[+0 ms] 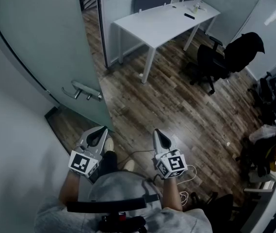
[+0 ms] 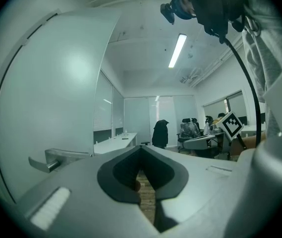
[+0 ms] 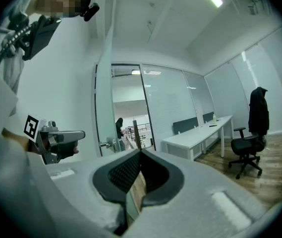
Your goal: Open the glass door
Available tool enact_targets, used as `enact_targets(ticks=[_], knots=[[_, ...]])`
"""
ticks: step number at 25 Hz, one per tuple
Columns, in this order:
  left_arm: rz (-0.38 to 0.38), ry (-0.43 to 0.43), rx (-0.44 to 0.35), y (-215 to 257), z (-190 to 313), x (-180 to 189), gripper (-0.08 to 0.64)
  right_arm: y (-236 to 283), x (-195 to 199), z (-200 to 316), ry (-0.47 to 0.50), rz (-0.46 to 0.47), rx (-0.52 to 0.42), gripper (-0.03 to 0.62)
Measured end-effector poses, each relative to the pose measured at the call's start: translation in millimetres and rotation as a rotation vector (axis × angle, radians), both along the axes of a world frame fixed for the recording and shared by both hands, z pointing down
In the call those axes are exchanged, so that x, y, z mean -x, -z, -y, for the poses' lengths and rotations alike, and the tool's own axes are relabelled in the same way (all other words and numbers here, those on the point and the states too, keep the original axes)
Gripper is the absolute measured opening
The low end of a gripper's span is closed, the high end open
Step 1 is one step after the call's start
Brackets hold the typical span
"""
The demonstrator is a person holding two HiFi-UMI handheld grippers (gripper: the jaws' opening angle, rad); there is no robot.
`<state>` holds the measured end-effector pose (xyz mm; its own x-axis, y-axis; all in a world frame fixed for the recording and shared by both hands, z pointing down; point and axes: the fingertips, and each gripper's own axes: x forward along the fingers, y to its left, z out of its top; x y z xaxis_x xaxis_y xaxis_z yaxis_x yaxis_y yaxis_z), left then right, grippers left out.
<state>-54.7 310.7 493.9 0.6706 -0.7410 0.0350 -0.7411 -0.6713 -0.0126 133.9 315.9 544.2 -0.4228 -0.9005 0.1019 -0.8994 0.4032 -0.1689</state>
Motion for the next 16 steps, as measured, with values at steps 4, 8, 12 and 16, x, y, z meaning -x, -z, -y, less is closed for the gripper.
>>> enact_targets(ticks=[4, 8, 12, 16], knots=[[0.003, -0.002, -0.003, 2.9, 1.5, -2.0, 0.003, 3.1, -0.3, 1.0, 0.004, 0.000, -0.004, 0.002], [0.003, -0.008, -0.010, 4.5, 3.3, -3.3, 0.003, 4.5, -0.1, 3.1, 0.004, -0.004, -0.008, 0.002], [-0.003, -0.012, -0.015, 7.3, 4.5, -5.2, 0.003, 5.3, -1.7, 4.0, 0.003, -0.006, -0.008, 0.002], [-0.003, -0.012, -0.019, 6.6, 4.9, -6.5, 0.003, 4.9, -1.4, 4.2, 0.008, -0.009, -0.012, 0.002]])
